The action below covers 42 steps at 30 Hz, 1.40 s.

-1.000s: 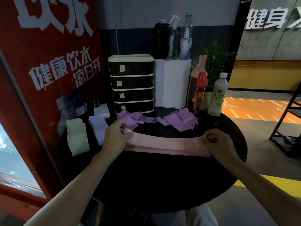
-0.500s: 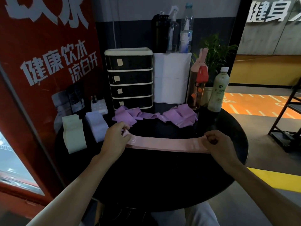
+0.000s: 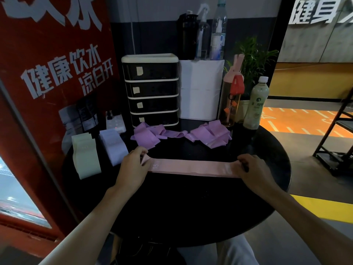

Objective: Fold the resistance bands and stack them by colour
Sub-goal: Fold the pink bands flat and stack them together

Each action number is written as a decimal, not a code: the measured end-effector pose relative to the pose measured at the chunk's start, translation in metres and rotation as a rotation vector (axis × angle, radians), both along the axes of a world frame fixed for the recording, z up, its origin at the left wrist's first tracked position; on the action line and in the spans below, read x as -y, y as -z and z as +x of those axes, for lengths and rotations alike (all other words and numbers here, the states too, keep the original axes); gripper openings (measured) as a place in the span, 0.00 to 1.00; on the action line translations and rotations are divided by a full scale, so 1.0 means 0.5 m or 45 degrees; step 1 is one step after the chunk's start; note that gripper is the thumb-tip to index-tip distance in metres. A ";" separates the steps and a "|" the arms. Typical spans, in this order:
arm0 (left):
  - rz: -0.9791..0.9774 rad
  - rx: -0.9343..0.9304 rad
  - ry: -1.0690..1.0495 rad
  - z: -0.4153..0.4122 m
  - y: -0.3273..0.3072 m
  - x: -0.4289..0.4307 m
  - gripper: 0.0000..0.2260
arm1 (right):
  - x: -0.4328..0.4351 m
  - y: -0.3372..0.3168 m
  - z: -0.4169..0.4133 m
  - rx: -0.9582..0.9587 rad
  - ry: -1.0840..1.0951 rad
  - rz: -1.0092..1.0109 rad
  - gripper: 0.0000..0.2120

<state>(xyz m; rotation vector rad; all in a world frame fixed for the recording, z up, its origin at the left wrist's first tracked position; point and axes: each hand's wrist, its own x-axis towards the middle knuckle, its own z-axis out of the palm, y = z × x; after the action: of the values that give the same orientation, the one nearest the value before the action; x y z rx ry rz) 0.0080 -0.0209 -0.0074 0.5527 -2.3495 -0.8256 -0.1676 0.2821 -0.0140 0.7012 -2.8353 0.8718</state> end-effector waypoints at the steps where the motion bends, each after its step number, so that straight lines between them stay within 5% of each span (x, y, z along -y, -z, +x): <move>1: 0.021 0.013 0.007 0.002 -0.001 -0.002 0.14 | -0.003 -0.002 -0.003 0.002 0.009 0.076 0.18; 10: 0.001 0.356 0.077 -0.020 -0.030 0.025 0.15 | 0.017 -0.044 -0.013 0.183 0.037 0.418 0.11; 16: -0.057 0.639 0.195 -0.035 -0.058 0.050 0.03 | 0.025 -0.059 0.000 0.183 -0.030 0.373 0.07; 19: -0.068 0.704 0.252 -0.040 -0.060 0.060 0.06 | 0.024 -0.060 0.001 0.199 -0.074 0.300 0.08; 29: 0.093 0.307 0.264 -0.009 -0.035 0.042 0.05 | 0.004 -0.062 0.008 0.180 -0.220 0.061 0.06; 34: 0.094 0.055 0.274 0.018 -0.023 0.004 0.11 | -0.009 -0.066 0.040 -0.052 -0.219 -0.291 0.07; 38: -0.078 0.184 0.360 0.034 0.015 0.011 0.08 | -0.033 -0.042 0.037 -0.121 -0.273 0.028 0.16; 42: -0.165 0.317 0.343 0.034 0.027 0.019 0.07 | -0.048 -0.023 0.034 -0.095 -0.332 0.172 0.13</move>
<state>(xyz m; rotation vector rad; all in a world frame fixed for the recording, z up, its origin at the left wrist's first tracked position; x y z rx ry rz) 0.0252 -0.0306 -0.0210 0.3023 -2.7265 -0.7486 -0.1506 0.3061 -0.0027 1.1157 -2.7968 0.6710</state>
